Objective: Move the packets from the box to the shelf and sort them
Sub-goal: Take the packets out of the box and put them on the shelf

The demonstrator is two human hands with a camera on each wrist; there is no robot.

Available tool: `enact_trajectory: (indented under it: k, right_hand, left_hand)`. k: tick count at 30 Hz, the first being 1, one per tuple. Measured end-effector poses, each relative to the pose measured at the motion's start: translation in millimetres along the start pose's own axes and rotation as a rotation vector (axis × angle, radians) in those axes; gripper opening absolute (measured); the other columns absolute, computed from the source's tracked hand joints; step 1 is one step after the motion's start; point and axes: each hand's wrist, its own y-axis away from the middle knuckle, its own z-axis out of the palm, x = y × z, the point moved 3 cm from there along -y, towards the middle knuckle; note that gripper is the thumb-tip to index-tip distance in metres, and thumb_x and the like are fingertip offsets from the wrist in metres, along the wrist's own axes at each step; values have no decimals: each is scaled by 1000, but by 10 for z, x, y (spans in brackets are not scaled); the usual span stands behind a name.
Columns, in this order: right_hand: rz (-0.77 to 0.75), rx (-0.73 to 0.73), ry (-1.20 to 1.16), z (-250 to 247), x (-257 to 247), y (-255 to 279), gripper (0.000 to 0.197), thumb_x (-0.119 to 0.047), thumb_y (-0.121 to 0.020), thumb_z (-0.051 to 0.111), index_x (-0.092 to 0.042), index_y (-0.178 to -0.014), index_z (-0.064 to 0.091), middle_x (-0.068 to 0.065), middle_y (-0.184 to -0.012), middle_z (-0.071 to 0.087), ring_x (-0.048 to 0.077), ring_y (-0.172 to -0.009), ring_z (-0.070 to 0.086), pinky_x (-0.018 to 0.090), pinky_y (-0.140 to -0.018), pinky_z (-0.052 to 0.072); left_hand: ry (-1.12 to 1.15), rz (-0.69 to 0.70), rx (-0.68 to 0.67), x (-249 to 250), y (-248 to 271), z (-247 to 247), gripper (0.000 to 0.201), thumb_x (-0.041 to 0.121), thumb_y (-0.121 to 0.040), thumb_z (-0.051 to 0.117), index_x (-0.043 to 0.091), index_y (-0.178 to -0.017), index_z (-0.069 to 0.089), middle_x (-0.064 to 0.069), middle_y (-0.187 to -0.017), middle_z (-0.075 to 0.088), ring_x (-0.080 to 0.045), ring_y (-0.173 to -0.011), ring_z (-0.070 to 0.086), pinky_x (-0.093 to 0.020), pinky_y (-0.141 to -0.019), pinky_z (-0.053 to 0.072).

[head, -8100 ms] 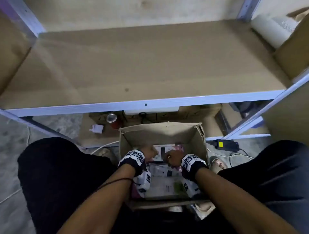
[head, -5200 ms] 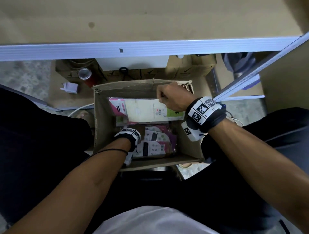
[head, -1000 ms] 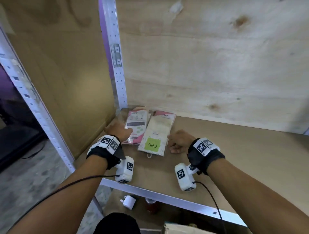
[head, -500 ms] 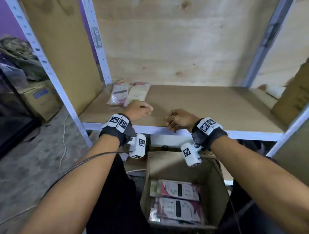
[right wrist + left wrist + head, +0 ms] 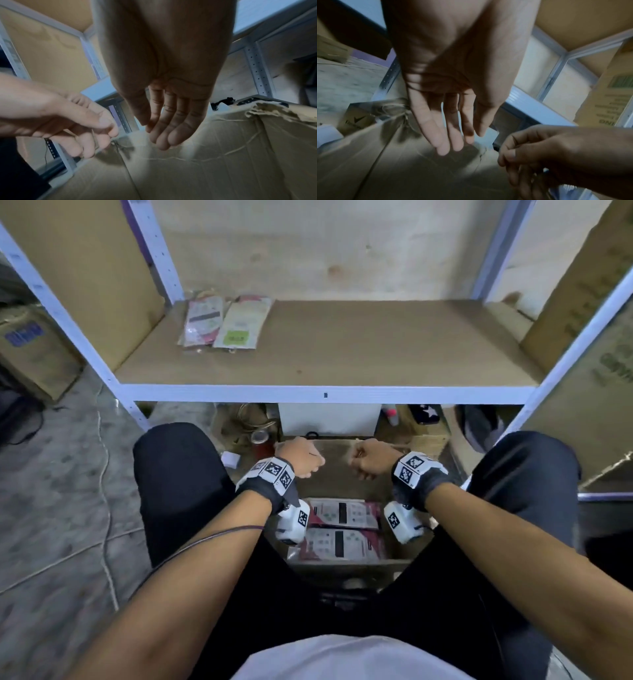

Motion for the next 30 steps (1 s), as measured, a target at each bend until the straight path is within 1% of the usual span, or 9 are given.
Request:
enact_trajectory:
  k: [3,5,8,11,15,18,21,24,30]
  right_hand:
    - [58,-54,4,164,211,-218,17,-11,-97,49,-16,-84,59,7,-72,66,19,-58,62,27,-53,53]
    - [90,-77,1,285,358,-377,16,-10,-96,48,-12,-90,62,9,-74,67,20,-59,63,27,-51,52]
    - [131,-104,23,461,551,-618,19,-7,-95,45,-6,-93,64,16,-78,70,21,-56,64,24,-49,51]
    - [172,-169,56,629,737,-858,30,-14,-98,43,4,-97,67,21,-93,74,30,-73,70,34,-67,58]
    - [217,-208,179,771,997,-1078,37,-20,-100,46,9,-104,69,25,-104,72,39,-95,71,42,-83,58]
    - [205,-220,311,861,1102,-1219,35,-20,-100,48,6,-116,66,23,-123,65,38,-113,62,40,-94,51]
    - [152,-261,414,966,1218,-1317,39,-24,-98,53,-5,-132,56,18,-141,52,36,-127,51,41,-106,44]
    - [87,-285,510,1080,1331,-1395,51,-25,-97,56,-8,-143,43,19,-150,40,36,-135,43,42,-111,38]
    - [99,-290,552,1182,1369,-1536,67,-19,-95,58,-11,-153,25,17,-158,26,36,-144,29,49,-116,29]
  left_hand:
    - [-84,-45,-85,-34,-168,286,28,26,-95,62,3,-104,76,-11,-97,76,-27,-87,71,-32,-86,58]
    - [-164,-64,-90,-72,-289,437,30,31,-94,62,7,-105,77,-7,-106,76,-25,-99,70,-26,-84,52]
    - [-222,-157,-181,-246,-494,725,27,23,-95,61,4,-107,76,-10,-107,76,-26,-98,73,-32,-82,58]
    - [-242,-248,-237,-463,-656,958,31,23,-94,62,-2,-108,71,-16,-111,73,-32,-102,70,-37,-86,56]
    - [-252,-337,-259,-688,-811,1102,40,30,-95,62,-5,-115,66,-20,-119,68,-34,-111,65,-33,-89,52]
    - [-192,-389,-282,-791,-919,1170,36,20,-95,59,-5,-119,66,-20,-122,69,-34,-113,66,-37,-97,54]
    - [-210,-428,-305,-866,-991,1178,38,25,-95,59,-7,-113,68,-24,-117,69,-37,-110,66,-35,-90,56]
    - [-179,-450,-344,-965,-1061,1175,38,24,-98,58,-9,-115,67,-27,-120,66,-38,-110,66,-41,-93,56]
    - [-242,-475,-344,-1071,-1150,1179,36,16,-98,52,-13,-113,66,-27,-123,64,-38,-112,63,-40,-96,52]
